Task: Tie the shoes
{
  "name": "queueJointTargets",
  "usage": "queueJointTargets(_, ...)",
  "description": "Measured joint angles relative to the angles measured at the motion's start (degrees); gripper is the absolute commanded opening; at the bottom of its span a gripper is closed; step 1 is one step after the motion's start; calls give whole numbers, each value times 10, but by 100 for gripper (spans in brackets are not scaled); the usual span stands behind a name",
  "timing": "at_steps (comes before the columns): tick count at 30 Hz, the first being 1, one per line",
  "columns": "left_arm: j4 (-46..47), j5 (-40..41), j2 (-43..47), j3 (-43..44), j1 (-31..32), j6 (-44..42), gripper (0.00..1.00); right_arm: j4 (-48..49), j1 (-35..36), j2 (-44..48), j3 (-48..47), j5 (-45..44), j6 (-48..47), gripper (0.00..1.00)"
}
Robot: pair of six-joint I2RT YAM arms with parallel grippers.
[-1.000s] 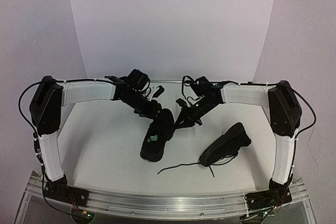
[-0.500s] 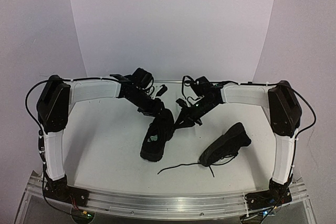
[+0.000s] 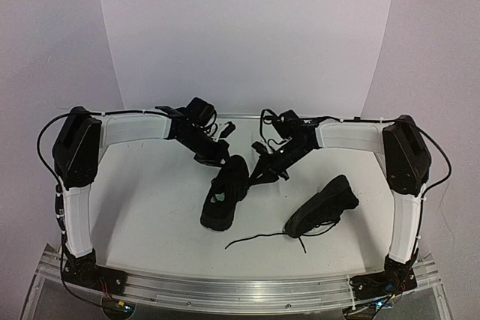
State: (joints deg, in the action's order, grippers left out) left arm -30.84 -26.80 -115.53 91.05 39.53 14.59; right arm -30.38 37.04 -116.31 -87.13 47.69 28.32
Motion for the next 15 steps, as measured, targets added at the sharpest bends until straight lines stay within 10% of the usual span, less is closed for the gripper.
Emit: queueJointTargets(15, 87, 20, 67, -127, -24, 53, 0, 41, 1, 12, 58, -27, 0, 0)
